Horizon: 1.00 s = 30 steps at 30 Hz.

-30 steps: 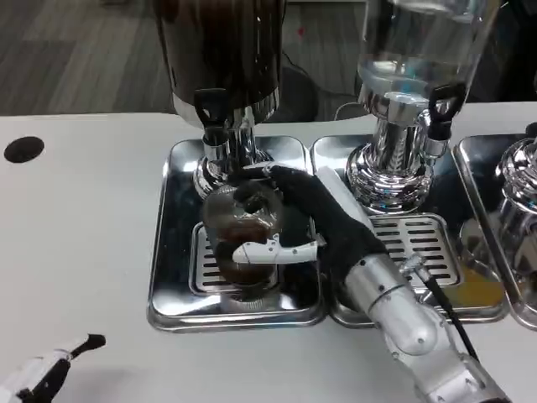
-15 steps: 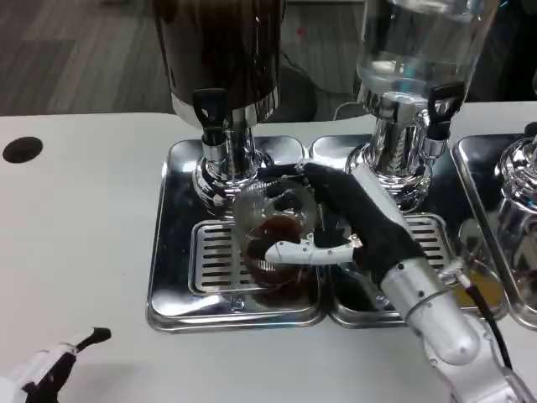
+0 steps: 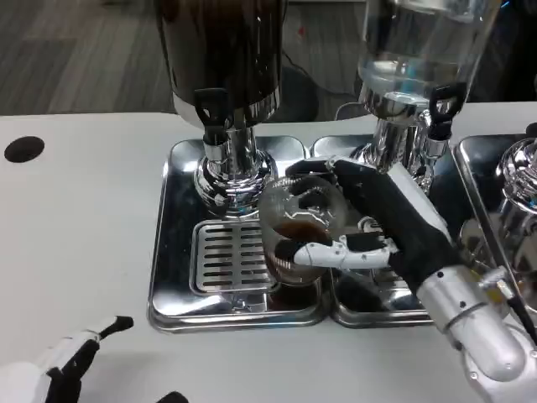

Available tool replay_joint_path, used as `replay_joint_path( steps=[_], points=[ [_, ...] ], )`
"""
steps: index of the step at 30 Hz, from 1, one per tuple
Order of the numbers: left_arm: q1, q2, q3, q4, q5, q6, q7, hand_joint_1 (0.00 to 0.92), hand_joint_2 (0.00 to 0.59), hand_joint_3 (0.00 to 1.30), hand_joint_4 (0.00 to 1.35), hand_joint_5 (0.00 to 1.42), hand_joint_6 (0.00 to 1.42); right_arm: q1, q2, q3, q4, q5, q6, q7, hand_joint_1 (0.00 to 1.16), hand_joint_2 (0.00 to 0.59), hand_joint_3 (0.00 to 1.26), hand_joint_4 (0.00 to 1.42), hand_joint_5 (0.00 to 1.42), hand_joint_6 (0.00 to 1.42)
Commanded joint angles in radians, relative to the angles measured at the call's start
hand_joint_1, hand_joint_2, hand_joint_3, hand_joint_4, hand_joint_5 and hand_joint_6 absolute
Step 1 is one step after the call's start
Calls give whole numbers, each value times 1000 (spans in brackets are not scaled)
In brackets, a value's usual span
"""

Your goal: Grasp the cup under the faucet to collect the drink, then remove the cup.

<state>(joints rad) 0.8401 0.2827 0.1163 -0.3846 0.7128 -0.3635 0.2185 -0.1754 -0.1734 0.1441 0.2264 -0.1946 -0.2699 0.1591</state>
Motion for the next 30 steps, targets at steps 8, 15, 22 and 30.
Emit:
replay_joint_path(
  steps=[8,15,22,30],
  points=[
    [-44,2,-27,35,4,34,-15,0,72,288,246,298,566,141,-61,-72,-197,88,-5,58,843,99,500,485,493,361],
    [-65,2,-39,46,4,44,-16,0,72,283,246,303,572,255,-104,-125,-290,118,-17,82,843,99,500,485,494,345],
    [-88,9,-54,64,1,50,-19,0,72,282,246,307,574,344,-145,-191,-324,147,-49,97,843,99,503,485,494,345],
    [-96,18,-49,67,-11,54,-19,0,72,282,246,308,576,425,-162,-235,-324,180,-106,116,843,99,508,491,494,344]
  ],
)
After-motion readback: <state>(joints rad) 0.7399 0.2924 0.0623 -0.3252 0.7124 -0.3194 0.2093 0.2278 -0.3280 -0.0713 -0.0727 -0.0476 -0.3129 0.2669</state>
